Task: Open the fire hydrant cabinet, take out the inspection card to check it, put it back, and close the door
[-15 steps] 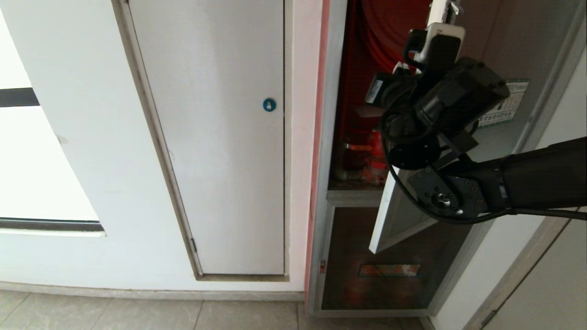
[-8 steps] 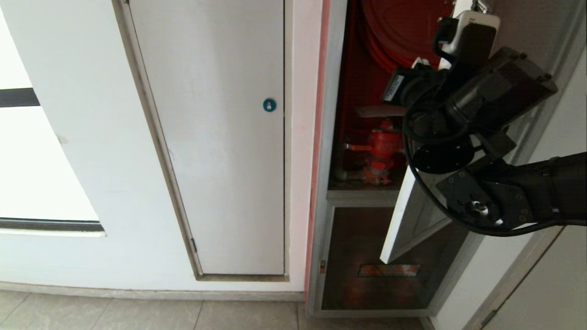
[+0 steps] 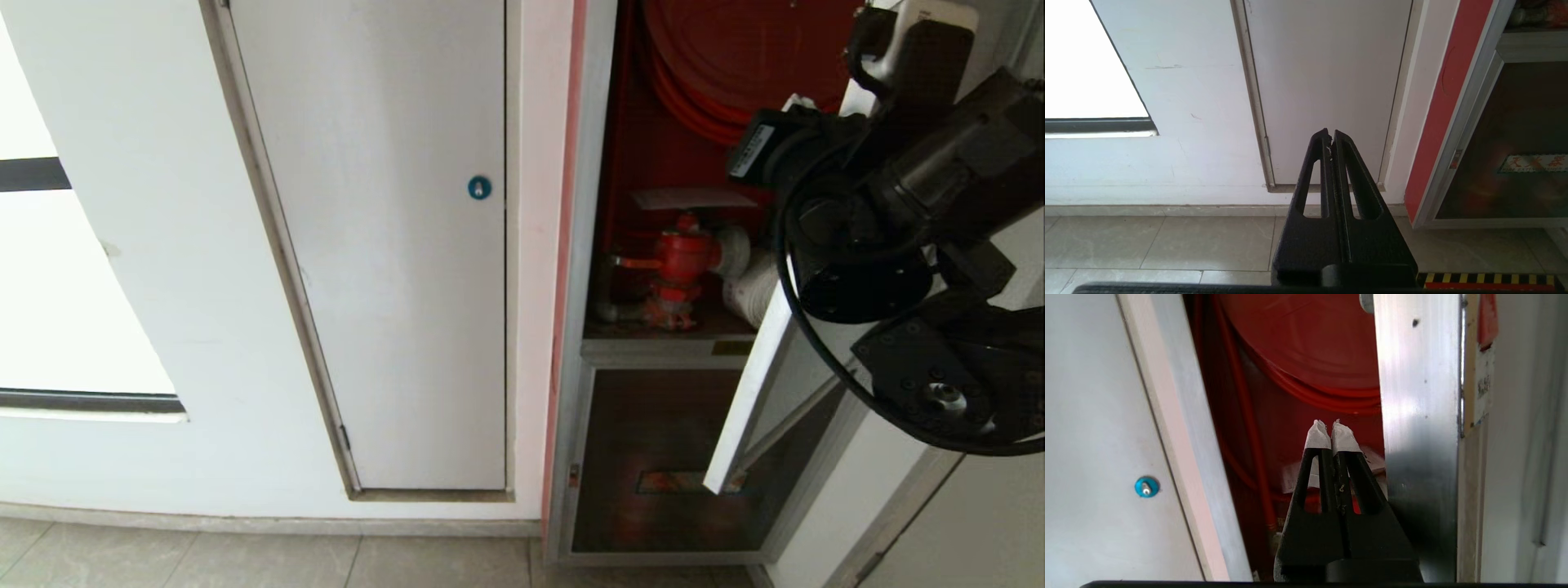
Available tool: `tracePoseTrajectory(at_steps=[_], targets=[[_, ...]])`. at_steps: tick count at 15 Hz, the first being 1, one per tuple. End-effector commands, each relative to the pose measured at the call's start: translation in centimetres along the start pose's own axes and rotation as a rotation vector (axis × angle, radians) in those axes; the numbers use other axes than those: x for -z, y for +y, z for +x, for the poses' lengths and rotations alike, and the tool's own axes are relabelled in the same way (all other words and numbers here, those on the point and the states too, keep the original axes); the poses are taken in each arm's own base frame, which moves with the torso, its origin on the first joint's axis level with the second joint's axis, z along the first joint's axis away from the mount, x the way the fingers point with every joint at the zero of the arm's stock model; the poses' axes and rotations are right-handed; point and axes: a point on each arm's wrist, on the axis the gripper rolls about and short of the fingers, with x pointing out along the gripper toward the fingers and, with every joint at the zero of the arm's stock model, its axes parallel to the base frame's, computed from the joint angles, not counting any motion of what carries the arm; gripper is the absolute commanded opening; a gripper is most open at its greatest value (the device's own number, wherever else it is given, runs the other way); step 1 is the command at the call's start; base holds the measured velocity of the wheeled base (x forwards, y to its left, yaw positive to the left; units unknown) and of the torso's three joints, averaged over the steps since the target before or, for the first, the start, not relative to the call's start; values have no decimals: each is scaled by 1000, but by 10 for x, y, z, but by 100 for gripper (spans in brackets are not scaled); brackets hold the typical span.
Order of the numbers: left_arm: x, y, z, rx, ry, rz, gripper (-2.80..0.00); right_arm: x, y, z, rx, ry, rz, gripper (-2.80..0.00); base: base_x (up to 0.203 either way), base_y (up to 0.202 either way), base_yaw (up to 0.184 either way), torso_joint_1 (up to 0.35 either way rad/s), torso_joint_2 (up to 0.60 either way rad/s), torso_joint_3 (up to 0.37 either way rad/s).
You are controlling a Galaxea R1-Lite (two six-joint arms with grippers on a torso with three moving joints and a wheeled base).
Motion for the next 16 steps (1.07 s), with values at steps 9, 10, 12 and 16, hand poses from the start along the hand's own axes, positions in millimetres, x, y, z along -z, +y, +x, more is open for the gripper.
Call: tracePoseTrajectory(at_steps=[9, 10, 12, 16], targets=[[2, 0, 1, -1, 7, 0, -280, -58, -49, -34, 46, -52, 33, -280, 0, 0, 0, 0, 0, 0], [2, 0, 0, -1, 6, 0, -280, -63, -55, -38, 56, -58, 28, -280, 0, 0, 0, 0, 0, 0], [2, 0, 1, -1, 7, 0, -280, -70, -64, -46, 66, -52, 20, -280, 0, 0, 0, 0, 0, 0], [2, 0, 1, 0, 7, 0, -280, -78, -78, -55, 138, -22, 2, -280, 0, 0, 0, 0, 0, 0]])
